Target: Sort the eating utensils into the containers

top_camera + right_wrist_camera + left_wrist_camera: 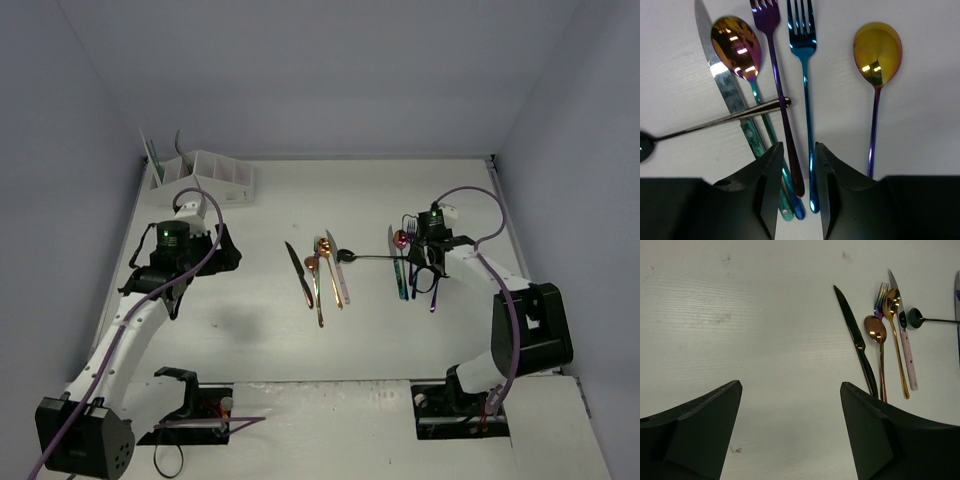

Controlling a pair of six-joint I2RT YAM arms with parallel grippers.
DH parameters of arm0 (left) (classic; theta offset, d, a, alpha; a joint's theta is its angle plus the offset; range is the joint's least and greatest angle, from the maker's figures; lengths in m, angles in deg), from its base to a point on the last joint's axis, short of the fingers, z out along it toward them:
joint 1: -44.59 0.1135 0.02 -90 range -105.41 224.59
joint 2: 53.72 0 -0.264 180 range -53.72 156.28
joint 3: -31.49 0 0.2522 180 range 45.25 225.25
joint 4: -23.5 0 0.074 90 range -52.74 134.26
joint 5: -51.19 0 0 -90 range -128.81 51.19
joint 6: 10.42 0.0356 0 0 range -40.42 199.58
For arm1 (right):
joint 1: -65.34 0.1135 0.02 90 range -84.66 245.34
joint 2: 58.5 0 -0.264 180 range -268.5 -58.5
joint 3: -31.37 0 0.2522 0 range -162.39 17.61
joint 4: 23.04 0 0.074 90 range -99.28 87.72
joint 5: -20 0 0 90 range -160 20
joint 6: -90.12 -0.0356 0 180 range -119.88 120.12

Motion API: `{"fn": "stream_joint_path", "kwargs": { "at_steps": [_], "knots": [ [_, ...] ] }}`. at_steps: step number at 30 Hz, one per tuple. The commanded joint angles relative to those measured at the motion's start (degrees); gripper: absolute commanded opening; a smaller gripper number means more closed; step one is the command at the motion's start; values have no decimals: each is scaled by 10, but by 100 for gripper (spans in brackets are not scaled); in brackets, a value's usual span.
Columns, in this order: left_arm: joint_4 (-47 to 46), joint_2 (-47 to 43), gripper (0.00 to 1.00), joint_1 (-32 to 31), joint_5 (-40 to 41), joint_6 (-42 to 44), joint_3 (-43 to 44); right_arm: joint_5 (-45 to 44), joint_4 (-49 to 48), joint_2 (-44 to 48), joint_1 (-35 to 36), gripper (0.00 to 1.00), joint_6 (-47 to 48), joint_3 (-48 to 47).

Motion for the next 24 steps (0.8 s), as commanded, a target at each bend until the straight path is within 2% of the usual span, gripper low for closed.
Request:
{"fn": "stream_joint_path", "kwargs": {
  "at_steps": [1,10,18,24],
  "knots": [
    [-26,2,77,-2,-7,13,20,-1,-15,-37,-7,24,15,-59],
    [-20,-18,77,-2,6,13,11,7,-18,-145,-22,22,29,-138],
    [-20,-12,77,-2,-1,10,12,14,-26,-206,-23,20,30,-167],
    [-22,-15,77,-2,-6,10,12,1,-27,-206,-25,2,40,-169]
  ]
}}
